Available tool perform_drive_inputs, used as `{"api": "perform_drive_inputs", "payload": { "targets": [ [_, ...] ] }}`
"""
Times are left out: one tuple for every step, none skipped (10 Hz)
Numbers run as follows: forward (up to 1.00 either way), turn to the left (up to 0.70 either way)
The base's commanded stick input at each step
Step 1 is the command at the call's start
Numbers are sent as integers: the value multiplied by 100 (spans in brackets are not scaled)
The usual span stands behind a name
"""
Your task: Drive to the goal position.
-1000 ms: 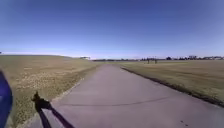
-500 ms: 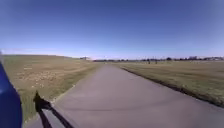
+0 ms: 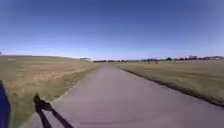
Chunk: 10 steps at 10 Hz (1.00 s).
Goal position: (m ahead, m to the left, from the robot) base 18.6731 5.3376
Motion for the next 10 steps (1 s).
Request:
{"api": "perform_drive_inputs", "payload": {
  "targets": [
    [70, 0],
    [70, 0],
    [70, 0],
    [70, 0],
    [70, 0],
    [70, 0],
    [70, 0],
    [70, 0],
    [70, 0],
    [70, 0]
  ]
}}
